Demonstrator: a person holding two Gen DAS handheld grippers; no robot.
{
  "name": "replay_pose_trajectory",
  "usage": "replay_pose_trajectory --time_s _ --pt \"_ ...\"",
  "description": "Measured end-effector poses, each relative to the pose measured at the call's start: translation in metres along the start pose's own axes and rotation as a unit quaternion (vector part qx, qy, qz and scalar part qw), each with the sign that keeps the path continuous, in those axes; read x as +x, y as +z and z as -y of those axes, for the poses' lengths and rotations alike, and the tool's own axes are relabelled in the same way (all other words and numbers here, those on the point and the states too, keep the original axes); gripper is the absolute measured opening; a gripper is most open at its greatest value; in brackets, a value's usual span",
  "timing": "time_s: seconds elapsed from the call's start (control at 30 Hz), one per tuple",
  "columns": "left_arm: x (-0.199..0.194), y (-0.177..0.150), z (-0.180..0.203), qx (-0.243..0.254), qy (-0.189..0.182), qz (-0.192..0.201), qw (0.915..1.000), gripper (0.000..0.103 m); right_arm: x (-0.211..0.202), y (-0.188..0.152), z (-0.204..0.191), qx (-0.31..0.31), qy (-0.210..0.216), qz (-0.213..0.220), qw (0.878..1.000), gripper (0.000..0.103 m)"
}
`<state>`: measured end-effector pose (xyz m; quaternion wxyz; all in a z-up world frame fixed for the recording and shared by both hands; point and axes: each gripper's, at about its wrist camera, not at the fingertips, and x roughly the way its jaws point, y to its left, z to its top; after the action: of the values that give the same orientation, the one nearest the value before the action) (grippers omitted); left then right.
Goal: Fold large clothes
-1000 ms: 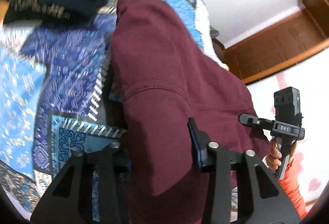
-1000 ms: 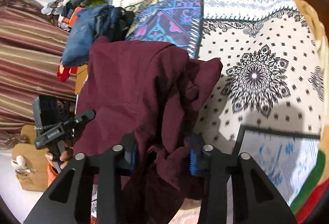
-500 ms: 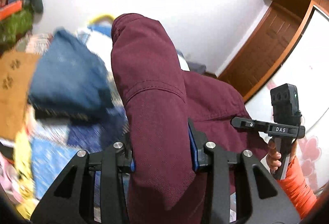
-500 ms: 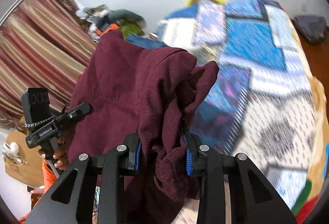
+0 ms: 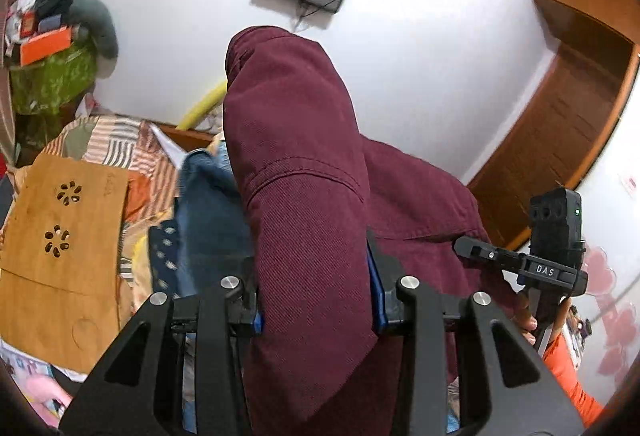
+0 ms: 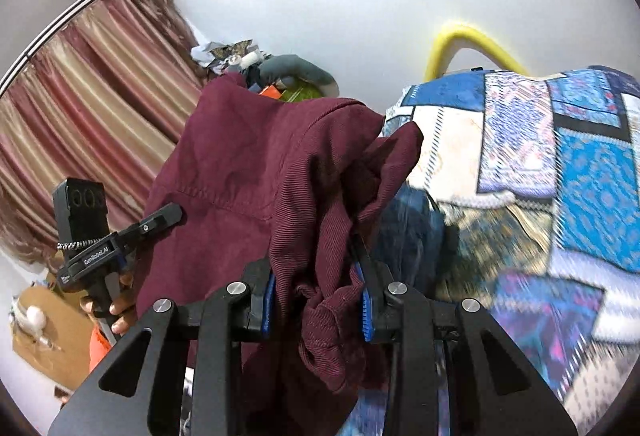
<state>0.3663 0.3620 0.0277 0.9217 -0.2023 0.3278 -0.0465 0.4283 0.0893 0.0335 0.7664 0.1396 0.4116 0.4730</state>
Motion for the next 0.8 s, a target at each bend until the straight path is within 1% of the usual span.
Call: replay_pose_trajectory --time_s 0.03,0.07,0.13,0.17,0.2,0.23,0.3,0.33,0.4,0.47,0.57,0.63,0.67,0.77,0.8 --pt "0.015 0.002 -0.017 -0.004 0.012 -0.011 0.9999 0.038 0.02 0.004 0.01 0.01 -0.004 0.004 1.0 0.029" --pt "0.026 0.0 -0.031 -0.008 0.023 -0.021 0.9995 0.038 0.029 0.005 0.014 0.019 -0.006 0.003 1.0 0.029" --pt "0.058 -0.009 -0.059 -0.017 0.055 -0.053 0.9969 0.039 0.065 0.003 0.029 0.028 -0.022 -0.014 0.999 0.029" --pt "0.074 -0.017 -0.073 -0.023 0.083 -0.071 0.9937 0.043 0.089 -0.003 0.038 0.026 -0.038 -0.033 0.998 0.029" --pt "0.089 -0.025 -0.086 -0.026 0.106 -0.08 0.9908 0.05 0.103 -0.009 0.043 0.024 -0.058 -0.047 0.997 0.029" --pt "0.094 -0.031 -0.094 -0.029 0.111 -0.082 0.99 0.052 0.119 -0.013 0.051 0.023 -0.08 -0.057 0.995 0.032" --pt "0.102 -0.04 -0.102 -0.03 0.11 -0.079 0.9904 0.056 0.136 -0.022 0.063 0.015 -0.099 -0.054 0.994 0.037" --pt "0.101 -0.042 -0.105 -0.032 0.1 -0.07 0.992 0.057 0.137 -0.024 0.065 0.008 -0.103 -0.049 0.993 0.039" --pt "0.099 -0.04 -0.104 -0.03 0.097 -0.07 0.9924 0.057 0.132 -0.024 0.065 0.0 -0.108 -0.047 0.993 0.041" --pt "0.095 -0.039 -0.097 -0.022 0.111 -0.075 0.9908 0.057 0.129 -0.02 0.06 -0.013 -0.12 -0.051 0.991 0.046" --pt "0.083 -0.042 -0.083 -0.018 0.142 -0.067 0.9875 0.057 0.111 -0.02 0.04 -0.051 -0.154 -0.054 0.985 0.046" --pt "0.069 -0.041 -0.07 -0.014 0.167 -0.051 0.9846 0.056 0.089 -0.023 0.024 -0.076 -0.178 -0.036 0.98 0.046" --pt "0.059 -0.042 -0.061 -0.008 0.173 -0.043 0.9839 0.056 0.083 -0.022 0.022 -0.085 -0.182 -0.026 0.979 0.046" --pt "0.029 -0.045 -0.033 0.003 0.169 -0.025 0.9853 0.056 0.05 -0.026 -0.002 -0.108 -0.175 0.004 0.979 0.046" --pt "0.017 -0.046 -0.022 0.009 0.167 -0.015 0.9857 0.056 0.037 -0.028 -0.014 -0.119 -0.178 0.016 0.977 0.046"
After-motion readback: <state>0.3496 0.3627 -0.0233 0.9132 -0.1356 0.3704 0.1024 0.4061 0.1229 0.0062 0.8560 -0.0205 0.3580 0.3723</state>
